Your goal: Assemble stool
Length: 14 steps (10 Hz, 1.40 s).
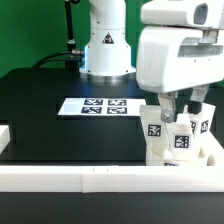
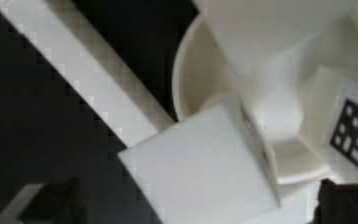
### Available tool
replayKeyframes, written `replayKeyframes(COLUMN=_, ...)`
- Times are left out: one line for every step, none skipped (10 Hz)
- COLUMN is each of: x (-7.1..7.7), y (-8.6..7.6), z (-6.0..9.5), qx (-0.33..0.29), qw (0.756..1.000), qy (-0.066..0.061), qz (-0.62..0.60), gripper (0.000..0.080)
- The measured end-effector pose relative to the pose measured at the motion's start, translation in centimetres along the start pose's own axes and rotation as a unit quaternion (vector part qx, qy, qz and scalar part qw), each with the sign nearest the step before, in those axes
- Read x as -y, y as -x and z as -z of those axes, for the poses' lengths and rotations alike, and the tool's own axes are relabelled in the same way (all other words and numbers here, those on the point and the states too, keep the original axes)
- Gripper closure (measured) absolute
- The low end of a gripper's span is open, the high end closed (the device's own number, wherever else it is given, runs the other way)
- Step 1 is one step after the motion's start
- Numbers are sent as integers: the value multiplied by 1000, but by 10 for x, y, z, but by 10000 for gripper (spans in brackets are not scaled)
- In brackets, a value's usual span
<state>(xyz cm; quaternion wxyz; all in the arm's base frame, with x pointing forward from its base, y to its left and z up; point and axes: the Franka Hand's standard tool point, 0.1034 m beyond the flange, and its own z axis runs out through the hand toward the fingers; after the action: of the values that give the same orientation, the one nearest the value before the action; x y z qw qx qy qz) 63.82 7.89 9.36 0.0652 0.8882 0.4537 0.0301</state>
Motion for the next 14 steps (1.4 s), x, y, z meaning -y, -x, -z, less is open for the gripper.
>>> replayKeyframes(x=0, y=1, z=-2, qx=4, qw=1000, qy=2, qz=29, gripper=150)
replayKeyframes(x=0, y=3, z=-3, qx=12, qw=997, qy=6, qz=79, gripper=150)
replayKeyframes(x=0, y=4, z=-5, qx=13, qw=997, qy=6, qz=79, gripper=150)
replayKeyframes(x=0, y=5, z=-6, qx=14, qw=997, qy=5, qz=77, gripper=150)
replayKeyframes(x=1, y=5, z=-7, qx=15, qw=997, qy=4, qz=75, gripper=150)
replayKeyframes(x=1, y=5, z=-8, qx=16, qw=997, qy=4, qz=74, gripper=150)
replayKeyframes(x=0, y=6, z=-8, qx=16, qw=997, qy=4, qz=72, gripper=281)
replayKeyframes(x=0, y=6, z=-8, qx=16, qw=997, qy=4, qz=71, gripper=416)
replayKeyframes(x=0, y=6, z=-7, qx=15, qw=998, qy=5, qz=63, gripper=416)
replayKeyframes(x=-1, y=6, z=-7, qx=15, qw=999, qy=5, qz=46, gripper=462)
replayKeyframes(x=-1, y=6, z=-7, qx=15, qw=999, qy=5, qz=45, gripper=462)
replayKeyframes(x=-1, y=6, z=-7, qx=15, qw=1000, qy=6, qz=13, gripper=462)
replayKeyframes(x=-1, y=6, z=-7, qx=14, qw=999, qy=6, qz=-50, gripper=462)
replayKeyframes(x=1, y=6, z=-7, qx=12, qw=992, qy=5, qz=-125, gripper=462)
